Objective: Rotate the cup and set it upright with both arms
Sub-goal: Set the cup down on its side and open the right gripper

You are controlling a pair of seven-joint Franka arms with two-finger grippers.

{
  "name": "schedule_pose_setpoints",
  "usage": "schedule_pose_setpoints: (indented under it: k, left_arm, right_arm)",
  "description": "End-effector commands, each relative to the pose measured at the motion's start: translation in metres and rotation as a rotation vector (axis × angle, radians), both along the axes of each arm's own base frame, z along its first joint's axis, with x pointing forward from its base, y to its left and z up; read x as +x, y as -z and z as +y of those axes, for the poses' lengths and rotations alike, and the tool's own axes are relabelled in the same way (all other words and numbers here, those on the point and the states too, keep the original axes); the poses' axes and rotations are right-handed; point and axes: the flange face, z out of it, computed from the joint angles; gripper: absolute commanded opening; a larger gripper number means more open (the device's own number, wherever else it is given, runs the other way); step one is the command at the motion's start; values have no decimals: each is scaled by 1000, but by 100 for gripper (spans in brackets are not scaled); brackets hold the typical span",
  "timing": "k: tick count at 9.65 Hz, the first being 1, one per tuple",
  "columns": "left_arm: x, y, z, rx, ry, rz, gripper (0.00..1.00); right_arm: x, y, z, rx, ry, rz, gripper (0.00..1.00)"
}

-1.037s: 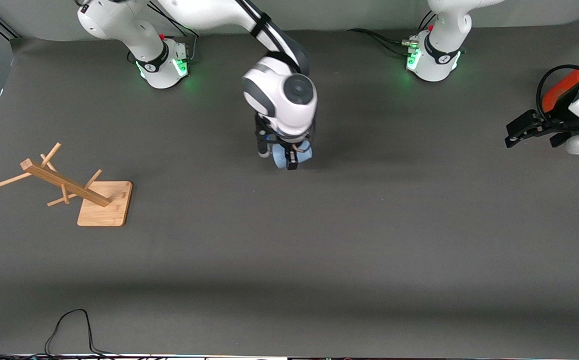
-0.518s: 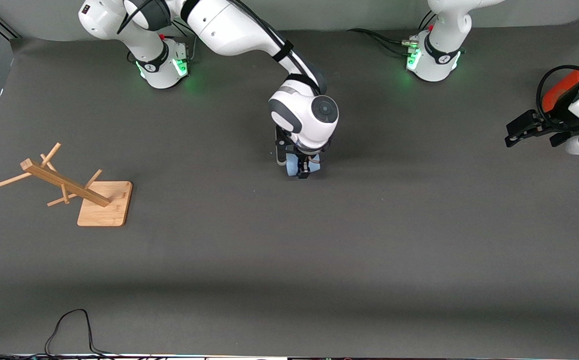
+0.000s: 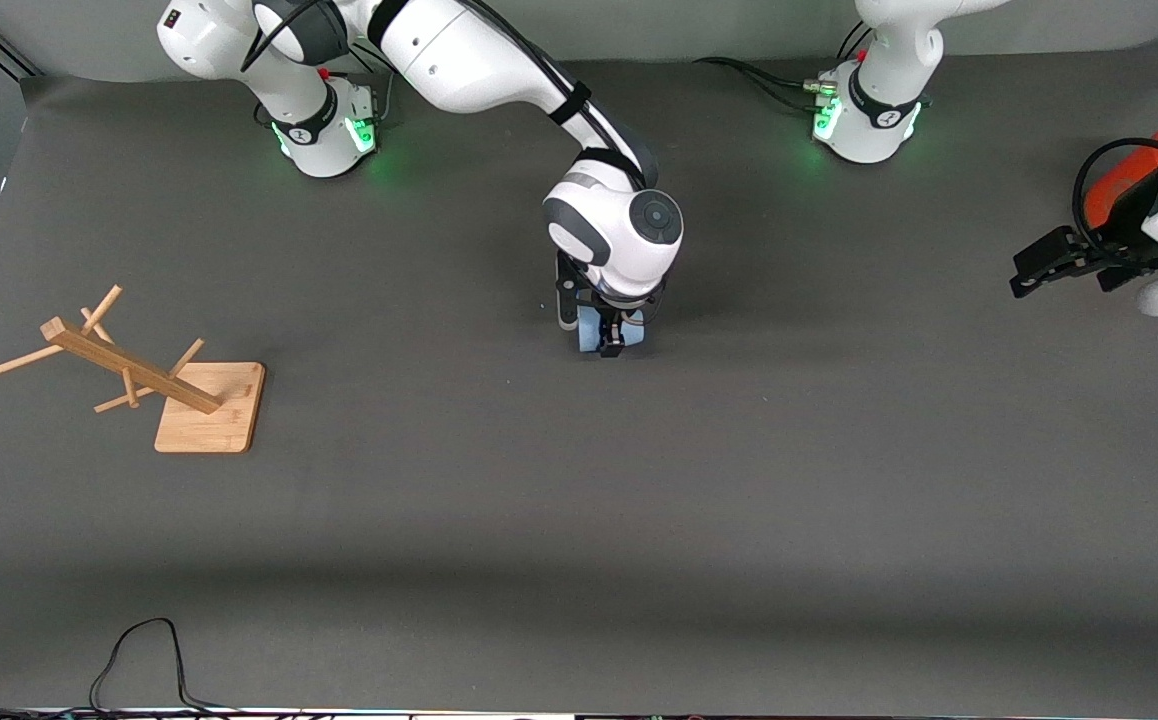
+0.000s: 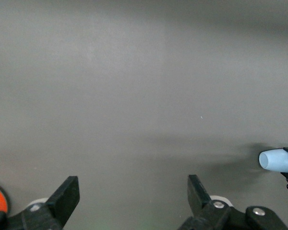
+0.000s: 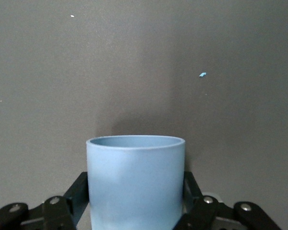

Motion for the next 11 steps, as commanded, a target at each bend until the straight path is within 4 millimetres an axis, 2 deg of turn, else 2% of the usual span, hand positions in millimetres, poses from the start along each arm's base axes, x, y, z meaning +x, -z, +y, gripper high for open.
schedule_pose_setpoints:
  k: [1,2,3,7,10,11]
  left_arm:
    - [2,6,-10,3,2,40,100]
    - [3,14,-25,3,27,58,100]
    - [4,17,-27,3,19,65,100]
    - [3,22,-37,2,32,85,100]
    - [5,30,-50,3,29,102,100]
    - [5,32,-57,3,42,107,100]
  right_arm:
    - [7,-11,6,-9,17,-34,86]
    - [11,-23,4,-10,20,-32,95]
    - [15,-38,1,-9,28,-30,100]
    - [14,-78,-5,-27,10,-3,100]
    - [13,-165,-29,-40,-131,68,100]
    - [22,-193,-49,-43,-191,108,100]
